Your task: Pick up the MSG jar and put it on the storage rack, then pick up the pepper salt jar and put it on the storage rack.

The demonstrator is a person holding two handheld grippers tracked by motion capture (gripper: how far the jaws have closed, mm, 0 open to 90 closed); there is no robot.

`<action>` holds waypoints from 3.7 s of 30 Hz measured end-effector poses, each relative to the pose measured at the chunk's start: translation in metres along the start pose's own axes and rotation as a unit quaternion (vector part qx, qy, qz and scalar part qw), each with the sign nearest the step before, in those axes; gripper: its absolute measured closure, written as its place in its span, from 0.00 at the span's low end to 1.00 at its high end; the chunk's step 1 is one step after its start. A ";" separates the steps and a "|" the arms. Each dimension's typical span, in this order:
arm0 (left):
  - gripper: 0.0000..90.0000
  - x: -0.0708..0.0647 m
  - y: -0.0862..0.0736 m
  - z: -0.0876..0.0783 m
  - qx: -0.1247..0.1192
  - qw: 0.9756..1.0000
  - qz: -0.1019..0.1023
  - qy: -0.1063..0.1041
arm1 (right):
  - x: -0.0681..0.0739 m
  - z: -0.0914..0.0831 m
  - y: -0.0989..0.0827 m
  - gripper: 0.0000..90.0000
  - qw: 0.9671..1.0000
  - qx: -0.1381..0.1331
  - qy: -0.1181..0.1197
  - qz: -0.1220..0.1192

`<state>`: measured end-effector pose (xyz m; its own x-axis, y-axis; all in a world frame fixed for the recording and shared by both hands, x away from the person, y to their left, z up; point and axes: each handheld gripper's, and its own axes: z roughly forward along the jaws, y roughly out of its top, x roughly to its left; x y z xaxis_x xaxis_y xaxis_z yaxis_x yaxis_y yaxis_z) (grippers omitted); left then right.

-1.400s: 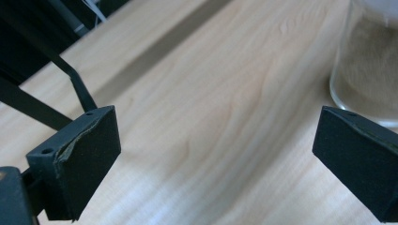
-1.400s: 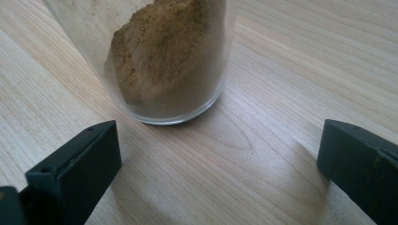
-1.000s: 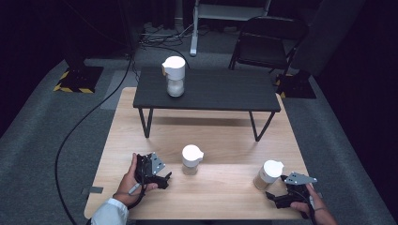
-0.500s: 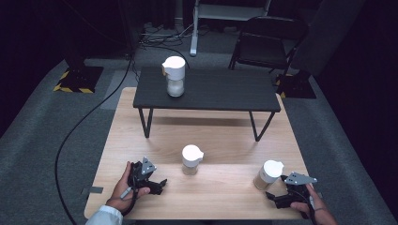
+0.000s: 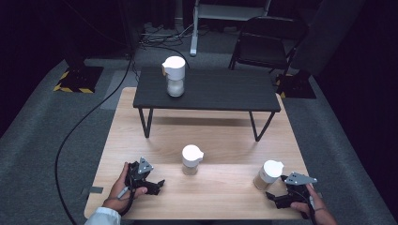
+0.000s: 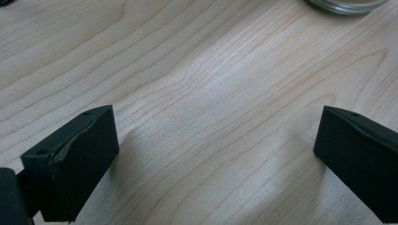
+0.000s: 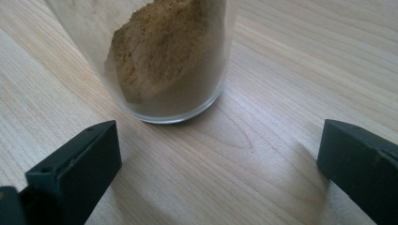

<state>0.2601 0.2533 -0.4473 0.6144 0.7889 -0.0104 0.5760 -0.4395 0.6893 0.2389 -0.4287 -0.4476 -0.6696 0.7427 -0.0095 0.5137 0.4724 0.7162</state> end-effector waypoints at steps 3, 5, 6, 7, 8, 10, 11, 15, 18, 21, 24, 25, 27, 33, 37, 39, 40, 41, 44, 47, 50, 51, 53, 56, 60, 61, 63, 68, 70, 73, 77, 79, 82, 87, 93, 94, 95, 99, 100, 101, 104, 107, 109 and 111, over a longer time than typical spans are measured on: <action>0.00 0.000 0.000 0.000 0.000 1.000 0.000 0.000 | 0.000 0.000 0.000 0.00 1.000 0.000 0.000 0.000; 0.00 0.000 0.000 0.000 0.000 1.000 0.000 0.000 | 0.000 0.000 0.000 0.00 1.000 0.000 0.000 -0.001; 0.00 0.000 0.000 0.000 0.000 1.000 0.000 0.000 | 0.000 0.000 0.000 0.00 1.000 0.000 0.000 -0.001; 0.00 0.000 0.000 0.000 0.000 1.000 0.000 0.000 | 0.000 0.000 0.000 0.00 1.000 0.000 0.000 -0.001; 0.00 0.000 0.000 0.000 0.000 1.000 -0.001 -0.001 | 0.000 0.000 0.000 0.00 1.000 0.000 0.000 -0.001; 0.00 0.000 0.000 0.000 0.000 1.000 -0.001 -0.001 | 0.000 0.000 0.000 0.00 1.000 0.000 0.000 -0.001; 0.00 0.000 0.000 0.000 0.000 1.000 -0.001 -0.001 | 0.000 0.000 0.000 0.00 1.000 0.000 0.000 -0.001; 0.00 0.000 0.000 0.000 0.000 1.000 0.000 -0.001 | 0.000 0.000 0.000 0.00 1.000 0.000 0.000 0.000; 0.00 0.000 0.000 0.000 0.000 1.000 0.000 -0.001 | 0.000 0.000 0.000 0.00 1.000 0.000 0.000 0.000; 0.00 0.000 0.000 0.000 0.000 1.000 0.000 -0.001 | 0.000 0.000 0.000 0.00 1.000 0.000 0.001 0.000; 0.00 0.000 0.000 0.000 0.000 1.000 0.000 -0.001 | 0.000 0.000 0.000 0.00 1.000 0.000 0.001 -0.001; 0.00 0.000 0.000 0.000 0.000 1.000 0.001 -0.001 | 0.000 0.000 0.000 0.00 1.000 0.000 0.001 -0.001; 0.00 0.000 0.000 0.000 0.000 1.000 0.000 -0.001 | 0.000 0.000 0.000 0.00 1.000 0.000 0.001 -0.001; 0.00 0.001 0.000 0.000 0.001 1.000 0.002 -0.001 | 0.001 -0.001 0.001 0.00 1.000 0.002 0.000 -0.001; 0.00 0.000 0.000 0.000 0.000 1.000 0.002 -0.001 | 0.004 -0.007 0.000 0.02 1.000 0.004 -0.001 -0.004; 0.00 0.000 0.000 0.000 0.000 1.000 0.001 -0.001 | 0.006 -0.014 -0.002 0.02 1.000 -0.005 -0.001 -0.001; 0.00 0.000 0.000 0.000 0.000 1.000 0.002 -0.001 | 0.007 -0.017 -0.002 0.02 1.000 -0.008 0.000 0.000; 0.00 0.001 0.000 0.000 0.000 1.000 0.002 -0.001 | 0.009 -0.020 -0.002 0.02 1.000 -0.011 0.001 0.000; 0.00 0.000 0.000 0.000 0.000 1.000 0.002 -0.001 | 0.013 -0.029 -0.005 0.02 1.000 -0.025 0.008 -0.001; 0.00 0.000 0.000 0.000 0.000 1.000 0.002 -0.001 | 0.020 -0.036 -0.006 0.02 0.999 -0.033 0.012 -0.007; 0.00 0.000 0.000 0.000 0.000 1.000 0.002 -0.001 | 0.024 -0.040 -0.006 0.02 0.999 -0.037 0.023 -0.014; 0.00 0.000 0.000 0.000 0.000 1.000 0.002 -0.001 | 0.026 -0.041 -0.005 0.02 0.999 -0.037 0.028 -0.018; 0.00 0.000 0.000 0.000 0.000 1.000 0.001 -0.001 | 0.029 -0.042 -0.004 0.02 0.998 -0.039 0.032 -0.022; 0.00 0.000 0.000 0.000 0.000 1.000 0.001 -0.001 | 0.033 -0.042 -0.003 0.02 0.998 -0.038 0.041 -0.029; 0.00 0.000 0.000 0.000 0.000 1.000 0.001 -0.001 | 0.037 -0.041 -0.002 0.02 0.997 -0.041 0.055 -0.035; 0.00 0.000 0.000 0.000 0.000 1.000 0.001 -0.001 | 0.038 -0.041 -0.002 0.02 0.997 -0.040 0.057 -0.037; 0.00 0.000 0.000 0.000 0.000 1.000 0.001 0.000 | 0.040 -0.040 -0.001 0.02 0.996 -0.042 0.061 -0.040; 0.00 0.000 0.000 0.000 0.000 1.000 0.001 0.000 | 0.046 -0.038 0.004 0.03 0.995 -0.046 0.071 -0.050; 0.00 0.000 0.000 0.000 0.000 1.000 0.001 0.000 | 0.048 -0.035 0.005 0.03 0.994 -0.049 0.078 -0.055; 0.00 0.000 0.000 0.000 0.000 1.000 0.001 0.000 | 0.053 -0.032 0.008 0.03 0.994 -0.055 0.080 -0.057; 0.00 0.000 0.000 0.000 0.000 1.000 0.001 0.000 | 0.057 -0.028 0.013 0.03 0.992 -0.057 0.092 -0.070; 0.00 0.000 0.000 0.000 0.000 1.000 0.001 0.000 | 0.059 -0.026 0.014 0.03 0.991 -0.062 0.094 -0.070; 0.00 0.000 0.000 0.000 0.000 1.000 0.001 0.000 | 0.062 -0.023 0.017 0.03 0.990 -0.069 0.099 -0.072; 0.00 0.000 0.000 0.000 0.000 1.000 0.000 0.000 | 0.069 -0.016 0.023 0.03 0.989 -0.076 0.102 -0.079; 0.00 -0.001 0.000 0.000 0.000 1.000 -0.001 0.000 | 0.078 -0.007 0.030 0.03 0.988 -0.088 0.097 -0.081; 0.00 -0.001 0.000 0.000 0.000 1.000 -0.001 0.000 | 0.079 -0.006 0.031 0.03 0.988 -0.090 0.097 -0.083; 0.00 -0.001 0.000 0.000 0.000 1.000 -0.001 0.000 | 0.081 -0.005 0.033 0.03 0.988 -0.091 0.096 -0.083; 0.00 -0.001 0.000 0.000 0.000 1.000 0.000 -0.001 | 0.084 -0.002 0.036 0.03 0.988 -0.080 0.098 -0.092; 0.00 -0.001 0.000 0.000 0.000 1.000 0.000 -0.001 | 0.085 -0.002 0.035 0.03 0.988 -0.079 0.100 -0.093; 0.00 -0.001 0.000 0.000 0.001 1.000 0.000 -0.001 | 0.085 -0.002 0.034 0.03 0.987 -0.082 0.103 -0.091; 0.00 -0.001 0.000 0.000 0.001 1.000 0.001 -0.001 | 0.087 -0.002 0.034 0.03 0.986 -0.085 0.108 -0.096; 0.00 -0.001 0.000 0.000 0.001 1.000 0.001 -0.002 | 0.088 -0.001 0.035 0.03 0.984 -0.087 0.118 -0.097; 0.00 -0.001 0.000 0.000 0.001 1.000 0.002 -0.002 | 0.091 0.002 0.037 0.03 0.984 -0.087 0.120 -0.102; 0.00 -0.001 0.000 0.000 0.000 1.000 0.002 -0.003 | 0.094 0.004 0.039 0.03 0.983 -0.088 0.121 -0.105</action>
<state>0.2596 0.2526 -0.4472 0.6200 0.7846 -0.0117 0.5738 -0.4431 0.6888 0.1981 -0.3389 -0.4231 -0.8705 0.4917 -0.0190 0.2633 0.4982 0.8261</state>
